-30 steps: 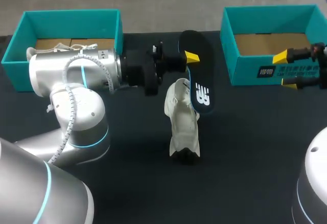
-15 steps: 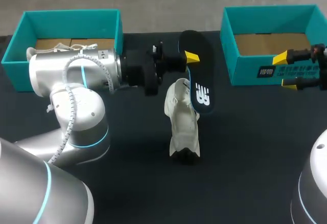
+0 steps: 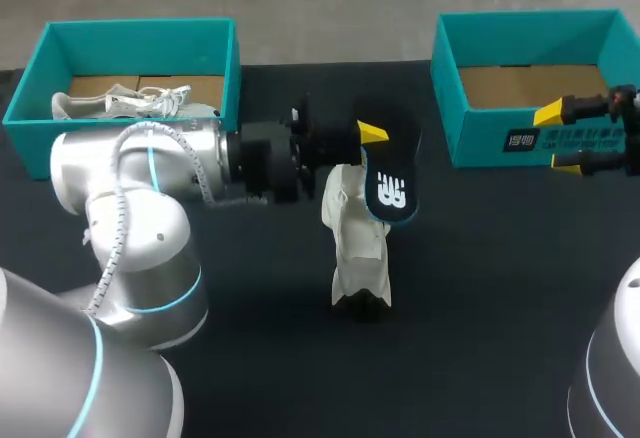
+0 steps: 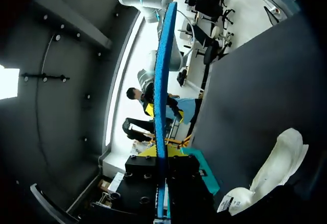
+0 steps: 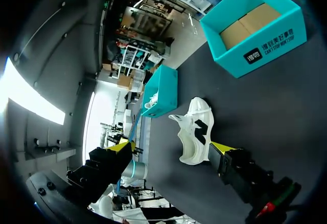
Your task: Take the shoe out of the shoebox, open the shoe tongue, remove and reinsert the insole, then place the shoe into the shoebox
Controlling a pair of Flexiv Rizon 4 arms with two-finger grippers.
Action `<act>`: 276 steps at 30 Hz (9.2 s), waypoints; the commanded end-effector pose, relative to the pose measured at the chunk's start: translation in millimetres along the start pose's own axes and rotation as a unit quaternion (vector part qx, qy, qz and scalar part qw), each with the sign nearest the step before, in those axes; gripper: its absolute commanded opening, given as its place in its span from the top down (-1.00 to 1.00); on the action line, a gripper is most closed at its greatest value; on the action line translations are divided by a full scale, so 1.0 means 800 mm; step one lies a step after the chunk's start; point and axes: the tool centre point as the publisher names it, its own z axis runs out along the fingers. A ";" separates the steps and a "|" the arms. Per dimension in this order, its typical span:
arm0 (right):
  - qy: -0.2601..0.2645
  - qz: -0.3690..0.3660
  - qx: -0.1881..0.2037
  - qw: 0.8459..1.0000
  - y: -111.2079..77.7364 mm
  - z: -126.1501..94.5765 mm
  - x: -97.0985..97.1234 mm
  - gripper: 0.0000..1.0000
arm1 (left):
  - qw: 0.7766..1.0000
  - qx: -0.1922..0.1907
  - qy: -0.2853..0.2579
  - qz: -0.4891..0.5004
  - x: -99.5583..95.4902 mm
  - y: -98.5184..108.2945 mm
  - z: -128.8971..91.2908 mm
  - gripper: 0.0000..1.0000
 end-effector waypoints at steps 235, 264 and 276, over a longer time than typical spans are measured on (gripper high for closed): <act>-0.002 0.000 -0.001 1.000 -0.002 -0.001 0.000 -1.00 | 0.934 -0.085 0.159 -0.309 0.243 0.074 -0.041 1.00; -0.002 0.000 -0.001 1.000 -0.002 -0.001 0.000 -1.00 | 0.937 -0.101 0.151 -0.299 0.234 0.076 -0.051 0.49; -0.002 0.000 -0.001 1.000 -0.002 -0.001 0.000 -1.00 | 0.933 -0.105 0.176 -0.296 0.252 0.099 -0.035 1.00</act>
